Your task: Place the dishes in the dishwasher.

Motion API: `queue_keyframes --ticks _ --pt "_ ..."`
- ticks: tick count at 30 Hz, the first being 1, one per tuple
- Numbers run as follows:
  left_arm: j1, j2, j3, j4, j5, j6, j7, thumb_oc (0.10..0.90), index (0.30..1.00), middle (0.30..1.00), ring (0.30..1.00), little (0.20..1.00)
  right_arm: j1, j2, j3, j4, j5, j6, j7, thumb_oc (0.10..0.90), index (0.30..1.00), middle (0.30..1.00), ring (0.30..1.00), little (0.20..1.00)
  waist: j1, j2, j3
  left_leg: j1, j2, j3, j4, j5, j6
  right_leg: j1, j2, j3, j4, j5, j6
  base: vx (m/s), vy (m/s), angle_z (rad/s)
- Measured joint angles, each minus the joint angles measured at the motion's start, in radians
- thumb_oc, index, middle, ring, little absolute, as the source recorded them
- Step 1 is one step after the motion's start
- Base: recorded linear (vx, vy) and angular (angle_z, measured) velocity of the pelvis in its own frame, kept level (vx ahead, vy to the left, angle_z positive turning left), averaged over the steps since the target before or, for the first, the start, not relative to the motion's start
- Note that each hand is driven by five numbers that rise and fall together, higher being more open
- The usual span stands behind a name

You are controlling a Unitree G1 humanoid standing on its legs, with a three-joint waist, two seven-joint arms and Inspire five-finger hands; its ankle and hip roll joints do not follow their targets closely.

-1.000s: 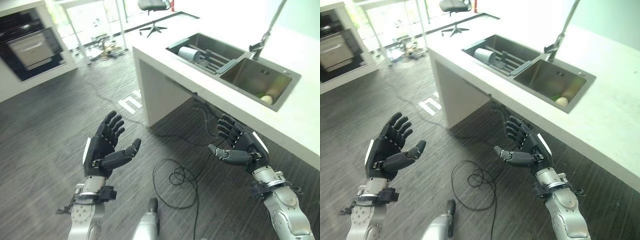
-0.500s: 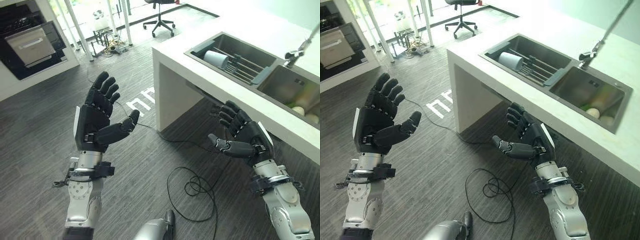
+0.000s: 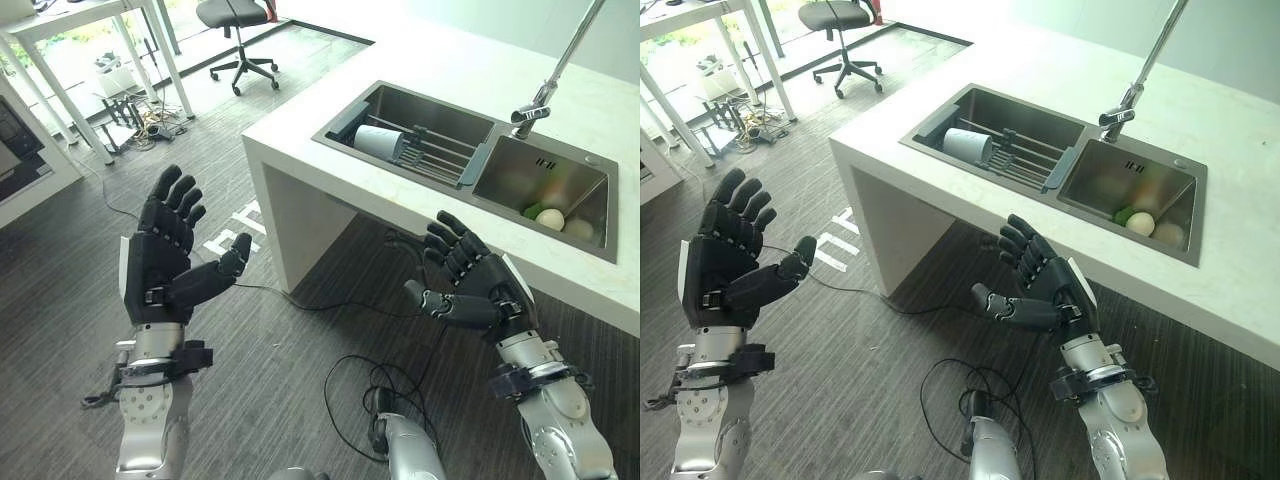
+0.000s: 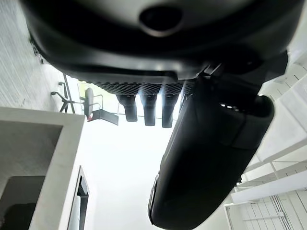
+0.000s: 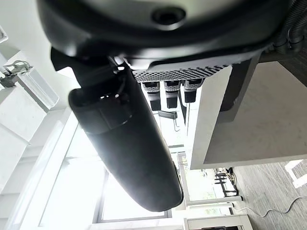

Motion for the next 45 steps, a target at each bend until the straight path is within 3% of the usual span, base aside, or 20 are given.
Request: queue_keyframes --ticks 1,6,7,10,12,16,18,19,20,21,23,26,27,29,33,35,38,39,43,45 --pt "-0.024 0.0 -0.022 -0.018 0.001 -0.001 0.004 0.8 0.9 0.9 0.9 0.9 -0.024 -0.015 0.0 0.0 0.0 0.0 -0.017 0.8 0.9 0.9 0.9 0.9 -0.003 0.024 -0.006 0.023 0.039 -0.009 -0.013 0.008 -0.035 0.0 0.034 -0.015 0.037 -0.013 -0.05 0.31 -0.254 -0.09" --pt "-0.07 0.0 -0.032 -0.061 0.0 -0.051 0.026 0.8 0.9 0.9 0.9 0.9 -0.063 -0.074 -0.03 -0.002 0.0 -0.003 -0.015 0.8 0.9 0.9 0.9 0.9 -0.028 0.052 -0.024 0.106 0.084 -0.008 -0.062 0.042 -0.103 0.025 0.072 -0.039 0.12 -0.139 -0.066 0.25 -0.202 -0.07" --pt "-0.074 0.0 -0.032 -0.071 -0.006 -0.056 0.02 0.8 0.9 0.9 0.9 0.9 -0.054 -0.08 -0.051 -0.002 0.0 -0.003 -0.016 0.8 0.9 0.9 0.9 0.9 -0.028 0.052 -0.028 0.112 0.088 0.0 -0.043 0.063 -0.14 0.051 0.076 -0.046 0.094 -0.195 -0.055 0.26 -0.177 -0.18" --pt "-0.071 -0.03 -0.031 -0.07 -0.036 -0.094 0.016 0.8 0.9 0.9 0.9 0.9 -0.044 -0.089 -0.078 -0.001 0.0 -0.001 -0.015 0.8 0.9 0.9 0.9 0.9 -0.023 0.047 -0.028 0.088 0.087 -0.005 0.112 0.152 -0.206 0.141 0.091 -0.01 0.043 -0.207 -0.068 0.17 -0.078 -0.29" --pt "-0.064 -0.036 -0.028 -0.089 -0.035 -0.132 0.004 0.8 0.9 0.9 0.9 0.9 -0.043 -0.082 -0.078 -0.002 0.001 -0.002 -0.012 0.8 0.9 0.9 0.9 0.9 -0.004 0.017 -0.031 -0.055 0.084 -0.016 0.249 0.134 -0.159 0.169 0.098 0.028 -0.01 -0.19 -0.076 0.16 0.094 -0.47" --pt "-0.062 -0.016 -0.006 -0.099 -0.036 -0.158 -0.024 0.8 0.9 0.9 0.9 0.9 -0.047 -0.07 -0.078 -0.002 0.006 0.0 -0.008 0.8 0.9 0.9 0.9 0.9 -0.002 0.007 -0.032 -0.206 0.138 -0.01 0.035 0.131 -0.123 0.219 0.151 0.055 -0.05 -0.176 -0.055 0.13 0.205 -0.45" --pt "-0.058 -0.026 -0.013 -0.097 -0.036 -0.162 -0.023 0.8 0.9 0.9 0.9 0.9 -0.046 -0.059 -0.078 0.0 0.009 0.001 -0.004 0.8 0.9 0.9 0.9 0.9 -0.001 0.035 -0.032 -0.302 0.185 -0.079 0.017 0.16 -0.124 0.21 0.176 0.053 -0.005 -0.235 0.055 0.24 0.279 -0.54" --pt "-0.058 -0.02 0.001 -0.102 -0.037 -0.167 -0.02 0.8 0.9 0.9 0.9 0.9 -0.058 -0.069 -0.077 -0.009 0.009 0.002 0.004 0.8 0.9 0.9 0.9 0.9 0.01 0.033 -0.033 -0.351 0.207 -0.124 0.025 0.174 -0.155 0.16 0.146 0.125 0.145 -0.296 -0.033 0.3 0.405 -0.52" --pt "-0.037 -0.028 0.008 -0.089 -0.036 -0.176 -0.017 0.8 0.9 0.9 0.9 0.9 -0.045 -0.069 -0.083 -0.012 0.009 0.01 0.018 0.8 0.9 0.9 0.9 0.9 -0.014 0.062 -0.035 -0.418 0.248 -0.205 0.002 0.219 -0.177 0.157 0.16 0.148 0.204 -0.372 -0.037 0.22 0.324 -0.8" --pt "-0.011 -0.028 0.015 -0.088 -0.037 -0.178 -0.017 0.8 0.9 0.9 0.9 0.9 -0.036 -0.08 -0.083 -0.012 0.009 0.021 0.02 0.8 0.9 0.9 0.9 0.9 0.007 0.062 -0.034 -0.43 0.248 -0.193 0.001 0.234 -0.165 0.162 0.158 0.196 0.203 -0.372 -0.03 0.31 0.563 -0.94" --pt "-0.002 -0.032 0.027 -0.074 -0.036 -0.197 -0.018 0.8 0.9 0.9 0.9 0.9 -0.019 -0.094 -0.092 -0.01 0.009 0.031 0.016 0.8 0.9 0.9 0.9 0.9 0.004 0.084 -0.04 -0.423 0.218 -0.176 0.002 0.249 -0.151 0.224 0.137 0.247 0.124 -0.335 0.016 0.26 0.525 -1.02" --pt "-0.011 -0.029 0.049 -0.073 0.003 -0.222 0.017 0.8 0.9 0.9 0.9 0.9 -0.005 -0.093 -0.112 -0.023 0.009 0.031 0.016 0.8 0.9 0.9 0.9 0.9 0.004 0.095 -0.046 -0.339 0.22 -0.108 -0.028 0.28 -0.133 0.257 0.08 0.182 0.085 -0.322 0.047 0.16 0.342 -0.66" --pt "-0.035 -0.024 0.048 -0.059 0.023 -0.219 0.029 0.8 0.9 0.9 0.9 0.9 0.022 -0.088 -0.131 -0.037 0.009 0.032 0.009 0.8 0.9 0.9 0.9 0.9 -0.004 0.088 -0.045 -0.329 0.196 -0.095 -0.025 0.337 -0.128 0.281 0.054 0.184 0.076 -0.321 0.071 0.14 0.336 -0.06" --pt "-0.079 0.013 0.05 -0.039 0.009 -0.214 0.047 0.8 0.9 0.9 0.9 0.9 0.067 -0.068 -0.146 -0.076 0.009 0.032 0.002 0.8 0.9 0.9 0.9 0.9 -0.021 0.039 -0.048 -0.316 0.108 -0.08 -0.001 0.304 -0.07 0.317 -0.03 0.182 0.056 -0.311 0.088 0.12 0.346 0.31" --pt "-0.144 0.026 0.058 -0.028 -0.011 -0.166 0.021 0.8 0.9 0.9 0.9 0.9 0.04 -0.007 -0.138 -0.086 0.006 0.031 -0.034 0.8 0.9 0.9 0.9 0.9 0.0 0.021 -0.047 -0.323 0.015 -0.058 0.052 0.246 0.016 0.339 -0.123 0.171 0.028 -0.257 0.083 0.1 0.31 0.17" --pt "-0.145 0.039 0.058 -0.029 -0.024 -0.149 0.016 0.8 0.9 0.9 0.9 0.9 0.023 -0.003 -0.129 -0.082 0.004 0.032 -0.039 0.8 0.9 0.9 0.9 0.9 0.007 0.022 -0.047 -0.321 0.008 -0.052 0.048 0.243 0.03 0.333 -0.13 0.158 0.025 -0.248 0.092 0.06 0.206 -0.05" --pt "-0.094 0.093 0.069 -0.036 -0.027 -0.106 0.01 0.8 0.9 0.9 0.9 0.9 -0.019 0.004 -0.099 -0.079 0.001 0.028 -0.03 0.8 0.9 0.9 0.9 0.9 0.029 0.017 -0.044 -0.263 0.018 0.044 -0.018 0.24 0.057 0.291 -0.114 0.013 0.013 -0.161 0.11 0.03 0.136 -0.93" --pt "-0.07 0.095 0.078 -0.049 -0.027 -0.107 -0.004 0.8 0.9 0.9 0.9 0.9 -0.018 0.004 -0.08 -0.079 0.001 0.028 -0.026 0.8 0.9 0.9 0.9 0.9 0.035 0.006 -0.04 -0.26 0.028 0.087 -0.028 0.232 0.067 0.24 -0.093 -0.011 0.036 -0.18 0.12 0.04 0.018 -0.98" --pt "-0.077 0.092 0.059 -0.049 -0.039 -0.076 -0.083 0.8 0.9 0.9 0.9 0.9 -0.005 -0.007 -0.083 -0.079 0.001 0.028 -0.024 0.8 0.9 0.9 0.9 0.9 0.007 0.001 -0.023 -0.272 0.026 0.112 -0.037 0.23 0.064 0.154 -0.04 0.026 0.054 -0.205 0.104 0.08 -0.105 -0.43" --pt "-0.077 0.086 0.046 -0.051 -0.039 -0.064 -0.15 0.8 0.9 0.9 0.9 0.9 -0.006 0.006 -0.082 -0.08 0.002 0.028 -0.019 0.8 0.9 0.9 0.9 0.9 -0.003 -0.002 -0.015 -0.28 0.014 0.129 -0.04 0.216 0.024 0.13 -0.055 0.034 -0.001 -0.183 0.109 0.13 -0.157 -0.09"
